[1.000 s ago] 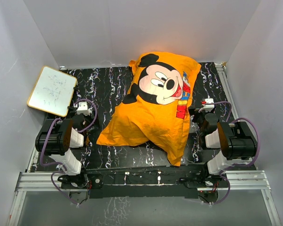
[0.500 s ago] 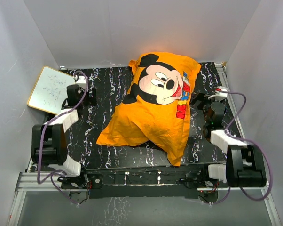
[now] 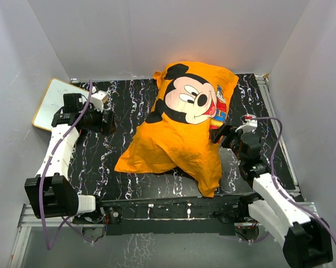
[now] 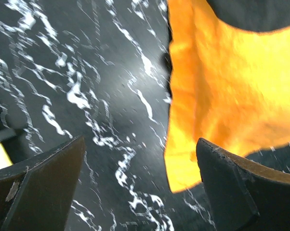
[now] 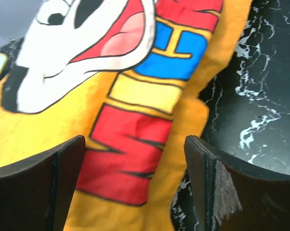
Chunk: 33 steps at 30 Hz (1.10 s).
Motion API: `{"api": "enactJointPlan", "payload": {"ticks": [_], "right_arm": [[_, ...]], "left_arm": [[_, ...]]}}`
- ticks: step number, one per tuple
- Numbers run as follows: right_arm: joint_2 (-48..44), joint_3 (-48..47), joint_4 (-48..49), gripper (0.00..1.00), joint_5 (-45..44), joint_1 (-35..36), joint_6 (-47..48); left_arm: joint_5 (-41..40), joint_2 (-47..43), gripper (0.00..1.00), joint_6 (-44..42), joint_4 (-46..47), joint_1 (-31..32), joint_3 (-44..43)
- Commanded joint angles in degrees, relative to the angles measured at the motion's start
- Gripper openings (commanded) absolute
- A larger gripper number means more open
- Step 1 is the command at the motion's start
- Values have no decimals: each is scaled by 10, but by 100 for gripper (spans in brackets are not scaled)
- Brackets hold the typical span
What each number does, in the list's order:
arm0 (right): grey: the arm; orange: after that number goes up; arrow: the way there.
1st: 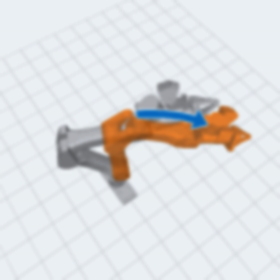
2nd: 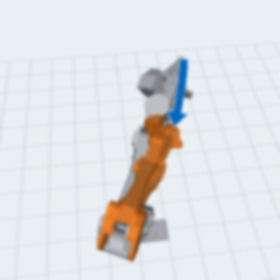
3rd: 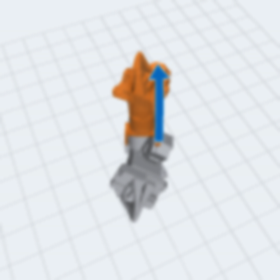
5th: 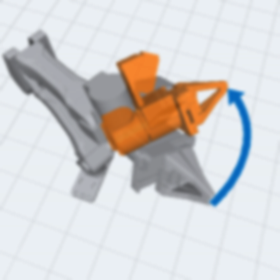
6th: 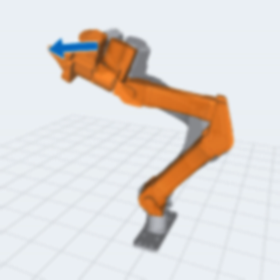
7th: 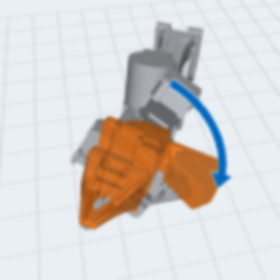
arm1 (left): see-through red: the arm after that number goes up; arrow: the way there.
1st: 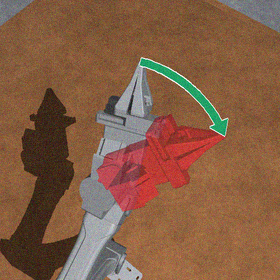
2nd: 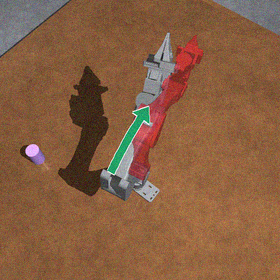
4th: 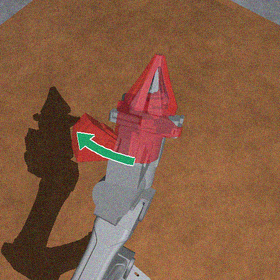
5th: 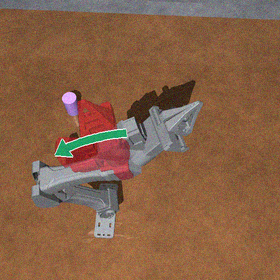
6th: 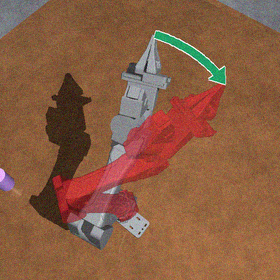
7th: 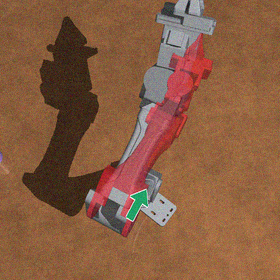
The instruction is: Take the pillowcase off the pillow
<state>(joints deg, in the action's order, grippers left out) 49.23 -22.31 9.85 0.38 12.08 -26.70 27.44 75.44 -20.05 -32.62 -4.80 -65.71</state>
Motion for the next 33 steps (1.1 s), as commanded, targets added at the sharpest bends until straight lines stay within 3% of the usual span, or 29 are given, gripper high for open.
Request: {"api": "enactJointPlan", "payload": {"ticks": [1,9,15,18,22,26,33], "right_arm": [[-37,41,-57,81,-36,46,-5],[119,32,-15,65,-116,238,-51],[293,-81,12,61,-160,390,-71],[367,-142,32,62,-145,423,-65],[444,-268,12,68,-103,431,-45],[459,-354,-35,84,-89,412,-7],[362,-381,-60,98,17,229,-5]], "left_arm": [[57,-13,95,-50,-133,0,-19],[52,-24,94,-61,-185,0,-64],[34,-48,94,-64,-234,0,-85],[26,-78,94,-63,-237,-1,-76],[22,-99,94,-67,-220,-1,-49],[2,-76,94,-84,-189,-1,-25],[13,33,89,-98,-158,25,-23]]}}
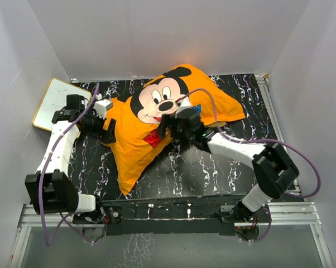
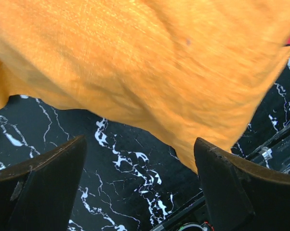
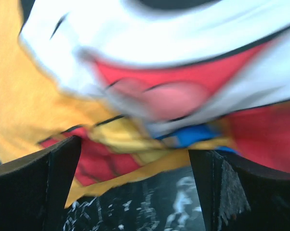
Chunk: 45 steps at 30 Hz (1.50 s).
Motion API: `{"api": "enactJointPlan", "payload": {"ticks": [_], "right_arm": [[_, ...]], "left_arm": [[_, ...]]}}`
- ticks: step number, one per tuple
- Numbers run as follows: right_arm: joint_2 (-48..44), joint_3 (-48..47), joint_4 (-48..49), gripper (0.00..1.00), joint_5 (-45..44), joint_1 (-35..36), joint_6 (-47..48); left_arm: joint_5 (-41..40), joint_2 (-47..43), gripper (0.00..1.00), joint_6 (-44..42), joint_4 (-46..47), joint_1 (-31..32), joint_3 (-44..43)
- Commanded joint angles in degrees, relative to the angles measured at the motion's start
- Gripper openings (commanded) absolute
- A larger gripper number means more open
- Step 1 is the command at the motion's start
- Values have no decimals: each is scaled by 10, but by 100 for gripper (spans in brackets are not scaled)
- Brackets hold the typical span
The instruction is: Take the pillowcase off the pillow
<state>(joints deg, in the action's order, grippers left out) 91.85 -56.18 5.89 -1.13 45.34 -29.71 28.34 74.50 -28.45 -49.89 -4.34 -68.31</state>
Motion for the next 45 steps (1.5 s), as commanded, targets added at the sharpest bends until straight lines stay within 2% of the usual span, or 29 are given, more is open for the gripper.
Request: {"api": "enactJointPlan", "payload": {"ticks": [1,5,9,12,19,25,32,35,38,41,45], "right_arm": [[-69,-53,-33,98,39,-134,33],[-64,-86,-84,98,40,-251,36],[-27,-96,-91,98,39,-378,-1],[8,-105,-66,98,42,-443,-23],[76,-134,-34,98,52,-467,-34],[62,-70,-14,96,72,-467,-37],[-65,96,48,92,89,-465,-53],[-100,133,47,91,76,-460,-69],[-125,140,23,91,62,-458,-74],[-153,136,-24,94,-5,-458,-77],[-171,124,-64,98,-64,-487,-85]], "left_arm": [[2,59,88,-17,22,31,7],[-22,77,84,-5,82,61,43],[-86,78,82,19,157,71,82],[-145,86,79,41,202,71,97],[-242,122,67,74,255,71,89],[-305,177,58,85,323,74,36],[-313,305,58,116,291,96,-142],[-300,335,65,134,253,99,-213],[-265,315,74,124,215,94,-241],[-211,295,82,105,120,82,-284],[-155,245,84,66,28,63,-276]]}}
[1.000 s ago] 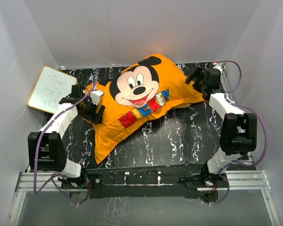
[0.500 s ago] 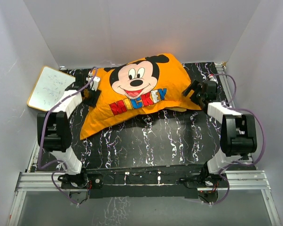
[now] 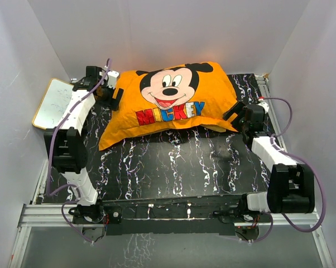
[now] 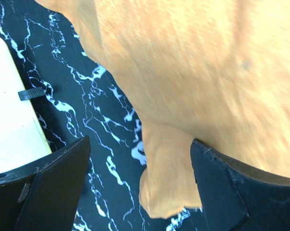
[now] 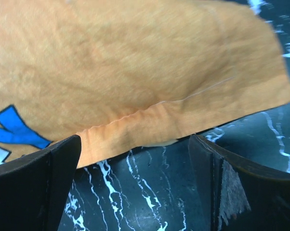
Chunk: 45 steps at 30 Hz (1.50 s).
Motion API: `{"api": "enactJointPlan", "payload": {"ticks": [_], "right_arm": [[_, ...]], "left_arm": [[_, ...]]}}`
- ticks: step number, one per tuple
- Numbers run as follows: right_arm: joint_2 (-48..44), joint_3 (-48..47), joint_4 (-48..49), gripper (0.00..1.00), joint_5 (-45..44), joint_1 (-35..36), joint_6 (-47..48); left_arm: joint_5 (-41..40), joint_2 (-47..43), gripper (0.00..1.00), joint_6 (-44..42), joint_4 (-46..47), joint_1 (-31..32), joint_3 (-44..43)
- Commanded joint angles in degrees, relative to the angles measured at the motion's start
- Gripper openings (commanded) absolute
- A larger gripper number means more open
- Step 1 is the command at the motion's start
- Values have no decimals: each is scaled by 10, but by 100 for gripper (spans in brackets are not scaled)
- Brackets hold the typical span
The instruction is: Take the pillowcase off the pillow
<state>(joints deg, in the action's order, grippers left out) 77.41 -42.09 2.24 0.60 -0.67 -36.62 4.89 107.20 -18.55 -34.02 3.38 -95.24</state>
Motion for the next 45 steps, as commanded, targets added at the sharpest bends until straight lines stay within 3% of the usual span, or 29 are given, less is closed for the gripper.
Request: {"api": "enactJointPlan", "payload": {"ticks": [1,8,17,21,23,28,30,36,40,42,43,45], "right_arm": [[-25,-22,-31,98,-84,-38,-21],[50,-75,-30,98,-87,-87,-29],[175,-118,-3,97,-3,-88,-22],[195,-110,31,92,52,-74,-18],[198,-100,53,88,66,-43,-11],[202,-90,77,69,86,2,1],[198,-83,82,58,92,2,-3],[154,-61,59,27,62,1,9],[120,-55,32,9,12,-1,22],[105,-51,24,8,0,-8,16],[98,-51,18,12,-8,-11,11],[83,-53,3,45,-28,-15,5]], "left_arm": [[88,-101,84,-46,-141,-14,11],[140,-174,84,-102,-167,-14,194],[42,-135,80,-77,15,-14,292],[17,-114,71,-85,51,-14,298],[16,-107,59,-89,55,-14,298],[21,-105,22,-92,53,-21,292],[20,-114,12,-90,58,-29,291],[26,-124,0,-81,54,-72,263],[30,-126,0,-76,51,-98,252],[24,-129,0,-77,59,-101,258],[21,-131,0,-75,63,-101,261],[32,-131,0,-72,54,-101,262]]}}
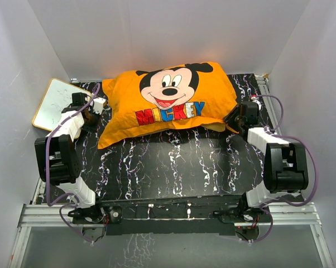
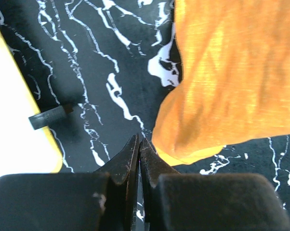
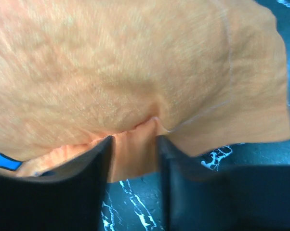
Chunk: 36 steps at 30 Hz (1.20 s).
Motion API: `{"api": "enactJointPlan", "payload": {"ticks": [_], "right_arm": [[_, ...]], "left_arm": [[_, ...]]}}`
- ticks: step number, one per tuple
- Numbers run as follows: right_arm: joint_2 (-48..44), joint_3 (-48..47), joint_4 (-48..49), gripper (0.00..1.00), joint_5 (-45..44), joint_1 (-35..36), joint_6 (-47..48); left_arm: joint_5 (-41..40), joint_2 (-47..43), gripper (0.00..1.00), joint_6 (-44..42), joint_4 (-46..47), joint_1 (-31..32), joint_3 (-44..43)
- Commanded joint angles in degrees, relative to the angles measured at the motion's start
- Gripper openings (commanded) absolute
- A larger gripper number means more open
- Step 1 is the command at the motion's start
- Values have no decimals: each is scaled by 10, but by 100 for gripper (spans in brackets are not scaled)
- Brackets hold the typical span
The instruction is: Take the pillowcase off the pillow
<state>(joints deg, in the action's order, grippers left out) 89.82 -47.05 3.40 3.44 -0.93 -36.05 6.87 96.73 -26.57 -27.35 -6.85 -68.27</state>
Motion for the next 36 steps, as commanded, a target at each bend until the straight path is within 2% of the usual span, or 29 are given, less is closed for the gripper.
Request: {"api": "enactJointPlan", "payload": {"ticks": [1,4,5,8,14,19,21,24,25,28,30,33,36], "right_arm": [[-50,-4,-14,58,-67,-14,-3],[-76,-9,-21,72,-107,-15,-1],[-80,-13,-22,75,-119,-16,1],[-65,-38,-36,83,-134,-27,7],[10,-78,-38,97,-75,-73,-11],[65,-94,26,98,18,-74,6],[87,-88,71,98,67,-73,5],[107,-81,108,97,121,-70,5],[117,-75,125,96,140,-68,5],[119,-57,162,92,171,-58,3],[115,-43,184,85,181,-46,-2],[111,-30,185,67,185,-37,-13],[89,-11,175,44,183,-31,-21]], "left_arm": [[27,-26,8,9,-29,1,-12],[99,-25,85,7,-100,2,-32],[126,-27,96,7,-118,3,-34],[178,-40,97,0,-136,9,-21],[186,-25,97,5,-74,24,5],[152,29,97,22,-19,42,-7],[126,50,93,31,12,45,-8],[94,79,72,41,10,45,-27],[86,83,62,40,8,45,-34],[48,74,16,33,29,42,-32],[13,57,0,31,55,38,-27],[-2,42,0,30,60,33,-37],[7,32,0,37,30,32,-67]]}}
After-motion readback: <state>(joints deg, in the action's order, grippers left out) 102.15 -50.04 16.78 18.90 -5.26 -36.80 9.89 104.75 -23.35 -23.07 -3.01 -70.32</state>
